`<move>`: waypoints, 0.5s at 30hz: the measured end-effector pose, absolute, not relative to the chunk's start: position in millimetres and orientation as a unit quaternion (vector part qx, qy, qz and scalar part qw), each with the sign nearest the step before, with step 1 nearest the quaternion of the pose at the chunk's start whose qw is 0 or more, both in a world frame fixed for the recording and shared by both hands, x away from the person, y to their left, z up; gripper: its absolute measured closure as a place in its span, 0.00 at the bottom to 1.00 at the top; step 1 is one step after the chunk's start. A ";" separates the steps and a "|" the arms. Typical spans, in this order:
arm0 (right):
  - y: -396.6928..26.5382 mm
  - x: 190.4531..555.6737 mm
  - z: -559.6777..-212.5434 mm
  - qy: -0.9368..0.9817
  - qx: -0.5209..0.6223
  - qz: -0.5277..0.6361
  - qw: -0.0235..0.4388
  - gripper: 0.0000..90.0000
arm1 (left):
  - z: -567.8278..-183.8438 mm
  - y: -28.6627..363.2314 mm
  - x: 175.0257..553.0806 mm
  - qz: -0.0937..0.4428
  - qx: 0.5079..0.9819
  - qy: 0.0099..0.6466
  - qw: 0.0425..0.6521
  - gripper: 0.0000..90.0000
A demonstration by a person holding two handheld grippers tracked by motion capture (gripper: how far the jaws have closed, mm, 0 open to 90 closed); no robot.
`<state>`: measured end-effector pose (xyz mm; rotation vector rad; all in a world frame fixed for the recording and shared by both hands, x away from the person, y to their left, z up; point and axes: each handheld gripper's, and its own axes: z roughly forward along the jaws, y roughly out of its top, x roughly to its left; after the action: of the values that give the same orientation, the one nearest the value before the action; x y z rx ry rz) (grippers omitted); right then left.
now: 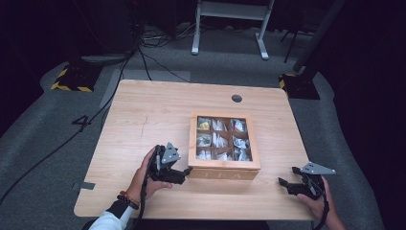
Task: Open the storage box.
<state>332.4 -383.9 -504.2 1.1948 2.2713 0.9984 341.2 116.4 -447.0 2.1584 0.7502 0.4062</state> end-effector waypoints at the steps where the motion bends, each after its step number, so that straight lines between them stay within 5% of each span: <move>1: -383.9 332.4 -504.2 0.809 0.426 0.356 0.193 0.21 | -446.2 115.5 341.4 0.161 0.853 0.294 0.401 0.17; 15: -383.9 332.4 -504.2 0.809 0.426 0.356 0.193 0.21 | -433.1 113.5 347.6 0.162 0.847 0.264 0.431 0.17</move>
<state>332.4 -383.9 -504.2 1.1951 2.2711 0.9981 347.6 113.5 -433.1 2.1131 0.6592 0.4032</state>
